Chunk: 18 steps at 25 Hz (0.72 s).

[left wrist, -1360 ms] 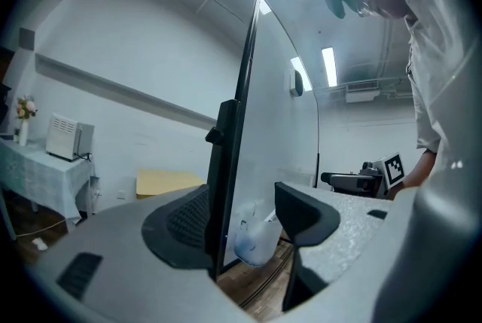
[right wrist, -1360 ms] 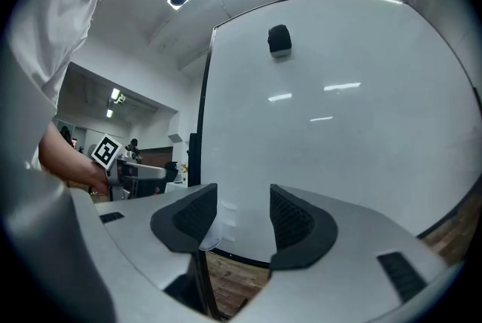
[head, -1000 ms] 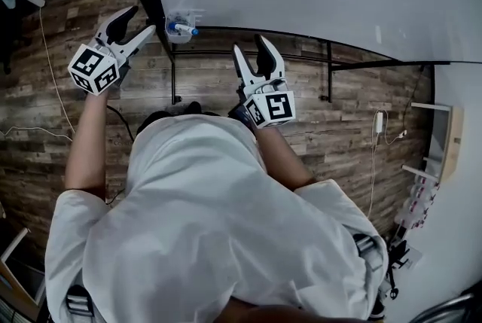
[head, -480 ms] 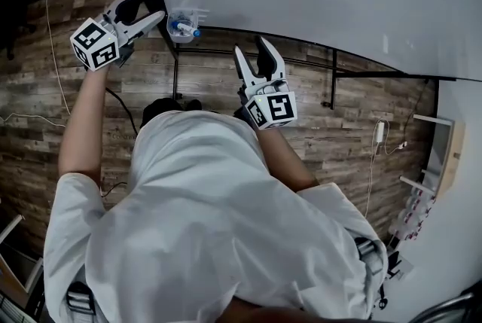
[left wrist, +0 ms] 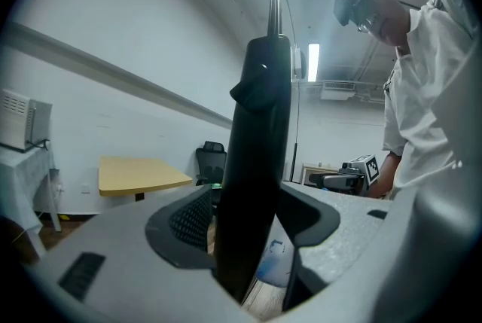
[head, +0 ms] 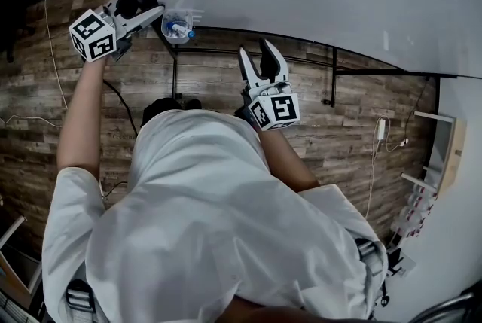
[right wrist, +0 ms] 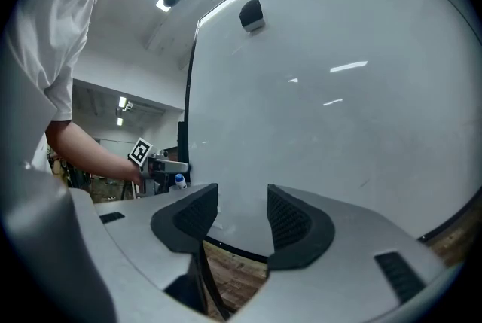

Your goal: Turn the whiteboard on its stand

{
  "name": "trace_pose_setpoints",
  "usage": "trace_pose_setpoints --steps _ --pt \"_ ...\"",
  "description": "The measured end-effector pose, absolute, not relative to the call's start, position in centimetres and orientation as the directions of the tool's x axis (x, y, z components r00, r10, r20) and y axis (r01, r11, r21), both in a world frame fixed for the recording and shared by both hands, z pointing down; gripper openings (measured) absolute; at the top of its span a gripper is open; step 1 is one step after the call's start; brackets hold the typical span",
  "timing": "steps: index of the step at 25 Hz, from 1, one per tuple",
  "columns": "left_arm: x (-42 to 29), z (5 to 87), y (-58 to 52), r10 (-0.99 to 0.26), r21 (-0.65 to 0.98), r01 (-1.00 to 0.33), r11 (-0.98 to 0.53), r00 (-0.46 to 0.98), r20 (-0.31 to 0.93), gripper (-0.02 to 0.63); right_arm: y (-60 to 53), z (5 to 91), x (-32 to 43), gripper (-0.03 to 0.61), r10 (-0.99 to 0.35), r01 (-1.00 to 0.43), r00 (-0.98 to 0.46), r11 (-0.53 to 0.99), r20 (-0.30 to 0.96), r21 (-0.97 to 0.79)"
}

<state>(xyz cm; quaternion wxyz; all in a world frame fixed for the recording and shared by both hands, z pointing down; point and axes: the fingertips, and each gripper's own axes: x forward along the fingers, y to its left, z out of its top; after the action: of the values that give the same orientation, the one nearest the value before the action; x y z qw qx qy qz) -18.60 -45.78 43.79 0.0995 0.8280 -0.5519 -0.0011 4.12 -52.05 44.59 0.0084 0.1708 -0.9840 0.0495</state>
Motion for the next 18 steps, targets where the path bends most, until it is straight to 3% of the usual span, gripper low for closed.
trace_pose_setpoints --steps 18 --pt "-18.27 43.85 -45.94 -0.913 0.168 -0.908 -0.384 0.401 0.08 0.218 -52.66 44.9 4.64 0.195 -0.357 -0.36 -0.933 0.927 0.042 -0.104"
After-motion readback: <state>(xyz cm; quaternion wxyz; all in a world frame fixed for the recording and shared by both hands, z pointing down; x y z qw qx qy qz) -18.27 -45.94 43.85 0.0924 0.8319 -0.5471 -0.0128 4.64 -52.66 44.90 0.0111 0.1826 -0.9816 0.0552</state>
